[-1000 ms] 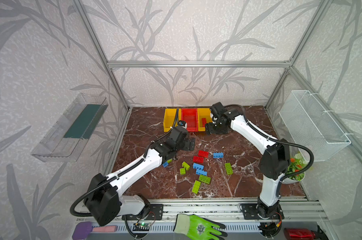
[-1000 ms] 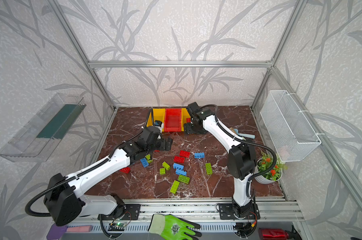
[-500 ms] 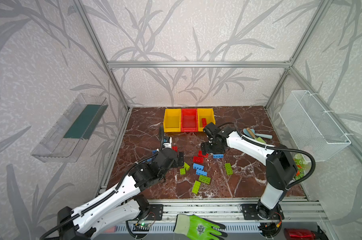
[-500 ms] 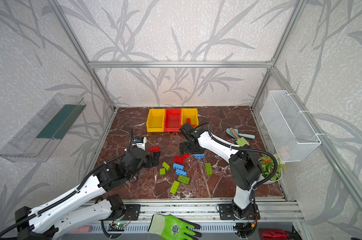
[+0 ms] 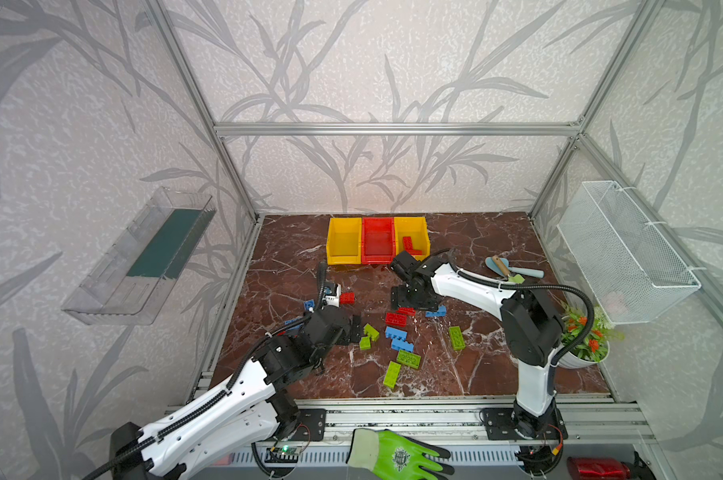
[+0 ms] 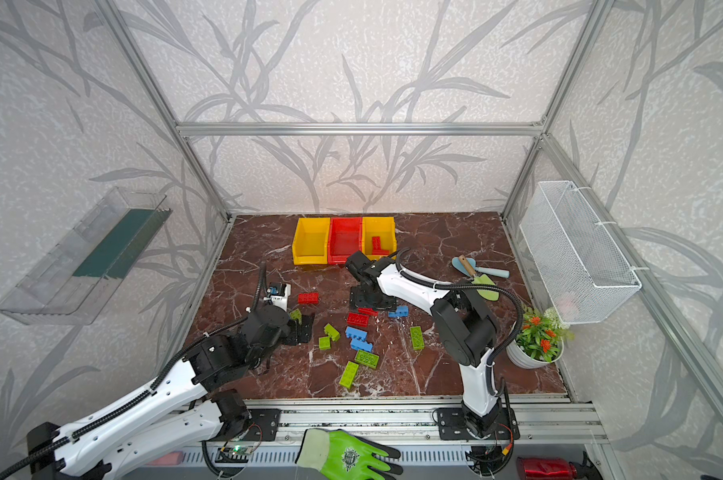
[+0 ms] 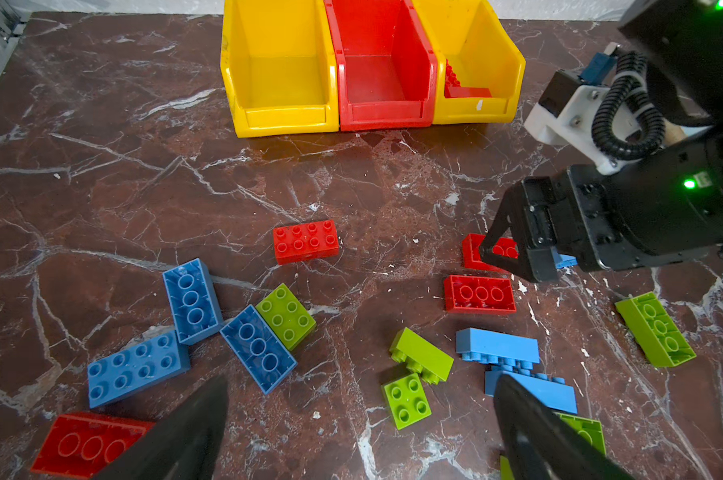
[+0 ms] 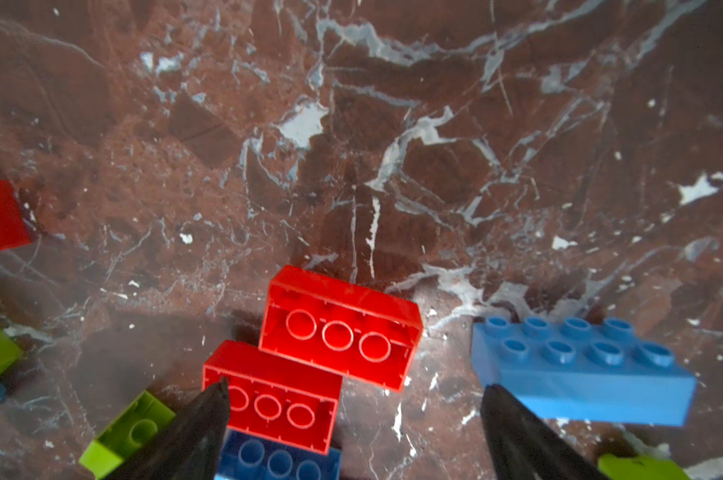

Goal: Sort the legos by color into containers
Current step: 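Grasp a third red brick with the right gripper while the left arm lowers, then carry the red brick with the right gripper into the yellow bin and release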

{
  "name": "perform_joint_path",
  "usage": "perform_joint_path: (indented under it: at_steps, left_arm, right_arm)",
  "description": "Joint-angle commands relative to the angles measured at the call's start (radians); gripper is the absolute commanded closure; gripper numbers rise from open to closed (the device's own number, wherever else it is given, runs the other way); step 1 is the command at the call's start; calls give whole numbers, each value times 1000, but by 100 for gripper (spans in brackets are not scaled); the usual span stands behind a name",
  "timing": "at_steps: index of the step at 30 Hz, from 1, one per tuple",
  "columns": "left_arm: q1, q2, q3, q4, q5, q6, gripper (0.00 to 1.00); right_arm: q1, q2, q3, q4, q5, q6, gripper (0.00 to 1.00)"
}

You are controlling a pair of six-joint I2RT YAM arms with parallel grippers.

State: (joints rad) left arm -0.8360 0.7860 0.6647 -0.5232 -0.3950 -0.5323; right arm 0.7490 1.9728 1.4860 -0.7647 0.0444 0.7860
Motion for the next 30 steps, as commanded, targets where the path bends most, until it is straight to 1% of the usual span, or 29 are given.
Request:
perform_joint_path:
  at_steps: [1,8,11,15,17,19,22,25,30]
  left_arm:
    - [7,-18,14,19,-41,39,1]
    - [26,-4,19,33,-25,58,1]
    - [32,1,22,32,-21,61,1]
    - [40,7,23,33,-11,69,1]
    - [46,12,29,33,-7,74,1]
    - [52,21,32,37,0,84,1]
    - [68,32,36,46,14,101,1]
    - [90,43,41,58,37,119,1]
    - [147,75,54,94,112,151,1]
  right_arm:
    - [12,32,41,-24,20,24,5]
    - [12,95,71,-20,18,36,5]
    - [12,120,81,-18,18,43,7]
    - [10,143,78,6,9,60,13]
    - [11,153,81,14,-1,63,18]
    - [11,160,83,13,-5,64,31]
    - [10,161,88,8,4,64,45]
    - [10,153,106,-13,14,54,52]
    - [2,126,180,-63,40,3,55]
